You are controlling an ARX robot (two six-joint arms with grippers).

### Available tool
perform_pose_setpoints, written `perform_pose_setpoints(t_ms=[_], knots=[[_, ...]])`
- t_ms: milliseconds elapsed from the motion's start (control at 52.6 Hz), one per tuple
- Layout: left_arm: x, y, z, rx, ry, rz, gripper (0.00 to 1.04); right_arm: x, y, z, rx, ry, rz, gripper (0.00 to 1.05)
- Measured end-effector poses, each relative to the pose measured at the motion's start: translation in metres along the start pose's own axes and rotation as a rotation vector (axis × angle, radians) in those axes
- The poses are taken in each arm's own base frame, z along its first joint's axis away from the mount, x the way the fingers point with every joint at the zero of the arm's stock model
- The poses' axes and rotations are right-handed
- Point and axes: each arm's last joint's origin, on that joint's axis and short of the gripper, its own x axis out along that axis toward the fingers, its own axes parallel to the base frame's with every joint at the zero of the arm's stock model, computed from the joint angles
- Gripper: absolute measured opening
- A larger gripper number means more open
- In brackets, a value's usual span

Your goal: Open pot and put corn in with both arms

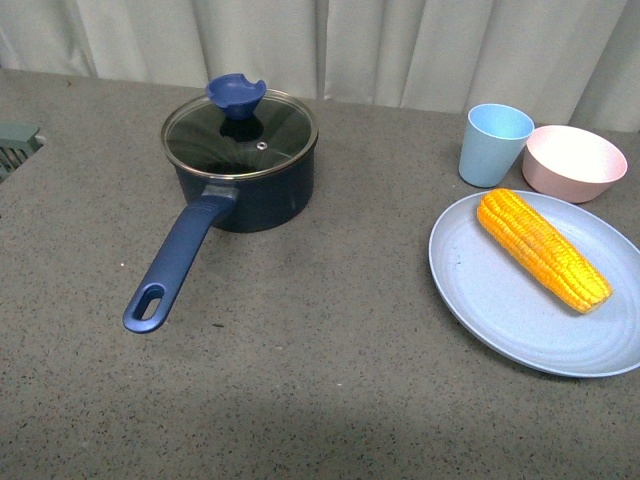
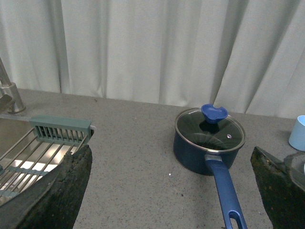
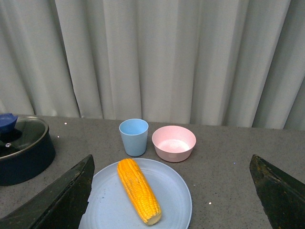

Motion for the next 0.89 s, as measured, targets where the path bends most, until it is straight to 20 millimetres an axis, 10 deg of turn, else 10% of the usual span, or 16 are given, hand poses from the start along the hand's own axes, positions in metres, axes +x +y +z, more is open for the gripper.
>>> perform_pose_setpoints(t_ms=[894], knots=[[0.0000,0.0000,0.0000,0.000,0.000,0.000,0.98,0.0000,0.0000,0.0001,0.000,0.000,0.000,0.95]])
